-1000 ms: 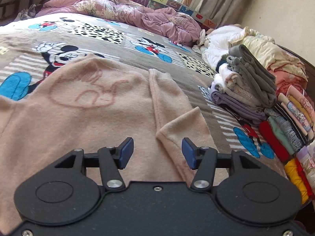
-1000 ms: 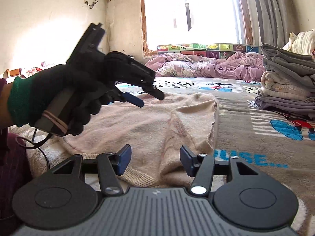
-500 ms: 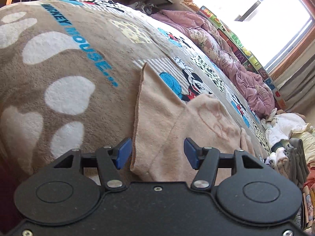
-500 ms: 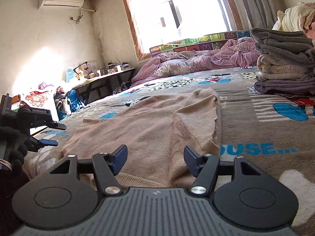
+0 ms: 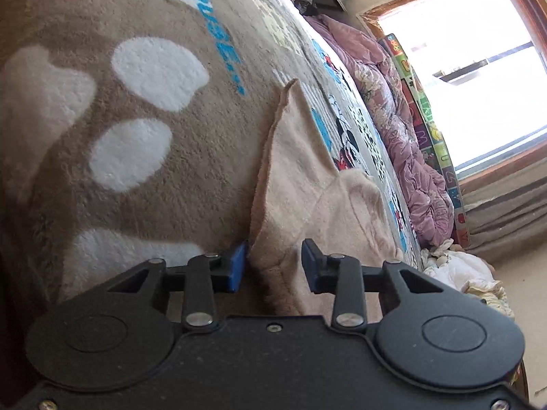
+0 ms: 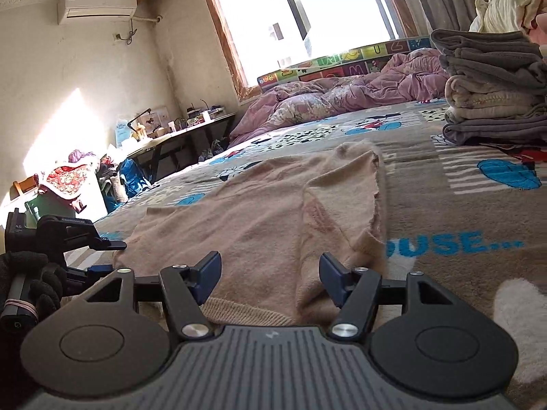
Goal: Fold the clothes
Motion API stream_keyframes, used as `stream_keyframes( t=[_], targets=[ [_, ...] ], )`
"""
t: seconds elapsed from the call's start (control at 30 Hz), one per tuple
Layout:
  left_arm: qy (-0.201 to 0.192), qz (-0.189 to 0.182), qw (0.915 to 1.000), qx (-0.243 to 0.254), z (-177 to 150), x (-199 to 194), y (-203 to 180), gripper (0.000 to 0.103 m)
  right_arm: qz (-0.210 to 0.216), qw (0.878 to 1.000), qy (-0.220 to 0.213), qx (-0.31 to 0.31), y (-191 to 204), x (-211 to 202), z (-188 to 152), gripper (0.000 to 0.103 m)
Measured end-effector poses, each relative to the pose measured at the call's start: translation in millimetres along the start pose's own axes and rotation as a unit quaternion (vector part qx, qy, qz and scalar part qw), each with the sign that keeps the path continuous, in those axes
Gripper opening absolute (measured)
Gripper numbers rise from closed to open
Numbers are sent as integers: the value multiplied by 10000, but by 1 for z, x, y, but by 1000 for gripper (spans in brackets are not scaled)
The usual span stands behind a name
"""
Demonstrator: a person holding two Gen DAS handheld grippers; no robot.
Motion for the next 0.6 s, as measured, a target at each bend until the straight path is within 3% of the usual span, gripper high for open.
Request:
stream_keyframes(
  t=[0.07,0.17,0.37,0.5,0.53,0.57,0.6],
  targets=[
    [-39,2,9993,-363,-4,-9,7,34,-43,9999,23,114,-6,2,0,64],
    [17,-85,9986,-526,-14,-16,9,37,-48,9994,81,326,-13,7,0,64],
    [-21,-282,9988,-390,1,-1,11,34,-22,9988,150,461,-13,18,-3,66],
    [-51,-237,9989,410,4,9,-7,24,20,9987,133,495,-12,19,-2,66],
    [-15,-349,9973,643,1,10,-16,22,34,9986,124,513,-13,18,-1,66],
    [16,-444,9948,911,-2,10,-25,12,67,9983,126,559,-13,17,0,66],
    [49,-468,9896,1359,-7,11,-38,11,100,9980,127,605,-14,17,1,66]
  ],
)
Point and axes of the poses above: each gripper's, at about its wrist camera, not at the fingertips, and x roughly the way its jaws point, y to its left, z to its top, the point moved 7 cm from there along x, roughly the way its jaws point, and after that the axes turned 12 degrees about -z, right-handed, at the moved point
